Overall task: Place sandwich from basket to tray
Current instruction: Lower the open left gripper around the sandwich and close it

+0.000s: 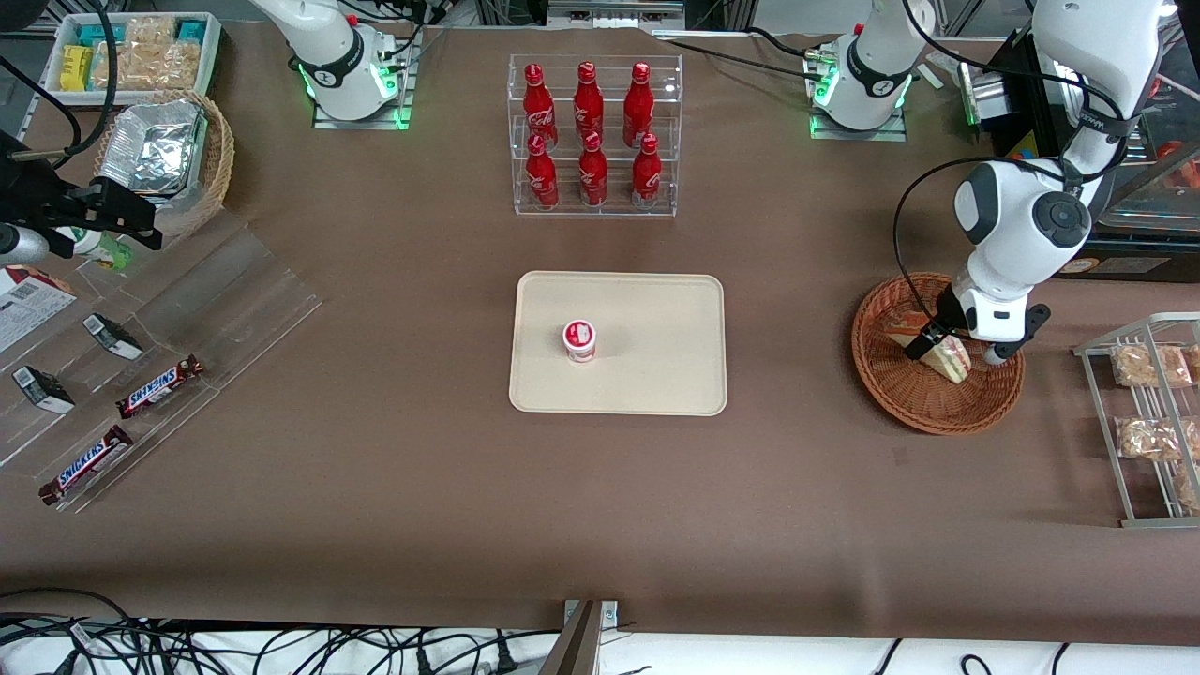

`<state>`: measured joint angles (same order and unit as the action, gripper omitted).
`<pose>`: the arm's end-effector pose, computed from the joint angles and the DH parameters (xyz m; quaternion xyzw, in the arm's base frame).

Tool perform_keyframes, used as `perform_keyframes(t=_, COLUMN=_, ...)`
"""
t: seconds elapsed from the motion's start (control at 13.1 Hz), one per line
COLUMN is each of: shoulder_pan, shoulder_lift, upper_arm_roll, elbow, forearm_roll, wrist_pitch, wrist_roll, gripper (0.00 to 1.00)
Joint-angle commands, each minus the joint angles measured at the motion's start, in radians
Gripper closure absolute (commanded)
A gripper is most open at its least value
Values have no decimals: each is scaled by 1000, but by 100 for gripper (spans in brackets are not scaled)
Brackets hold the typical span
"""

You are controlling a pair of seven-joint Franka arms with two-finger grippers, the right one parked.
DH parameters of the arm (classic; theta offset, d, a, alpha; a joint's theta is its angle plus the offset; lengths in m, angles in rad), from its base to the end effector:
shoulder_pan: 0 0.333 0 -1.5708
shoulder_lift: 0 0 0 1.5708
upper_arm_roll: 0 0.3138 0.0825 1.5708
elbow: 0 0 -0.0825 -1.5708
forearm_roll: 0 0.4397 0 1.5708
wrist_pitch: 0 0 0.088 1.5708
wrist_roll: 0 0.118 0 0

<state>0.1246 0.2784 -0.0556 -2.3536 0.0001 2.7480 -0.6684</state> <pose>0.5520 0.0367 0.1617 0.9307 0.3611 0.0534 0.0244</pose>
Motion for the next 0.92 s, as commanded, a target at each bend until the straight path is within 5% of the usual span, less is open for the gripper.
perform_keyframes(t=0.0, shoulder_pan=-3, shoulder_lift=-4, upper_arm_roll=-1, elbow=-6, forearm_roll=21, wrist_pitch=6, wrist_roll=-4, gripper=94)
perform_keyframes(t=0.31, shoulder_pan=0, shoulder_lift=-33, upper_arm_roll=-3, elbow=0, forearm_roll=21, wrist_pitch=-45, wrist_roll=12, gripper=98)
perform_keyframes(t=0.84, shoulder_pan=-2, shoulder_lift=-151, upper_arm_roll=-26, elbow=187, forearm_roll=24, wrist_pitch=-419, wrist_roll=16, gripper=98)
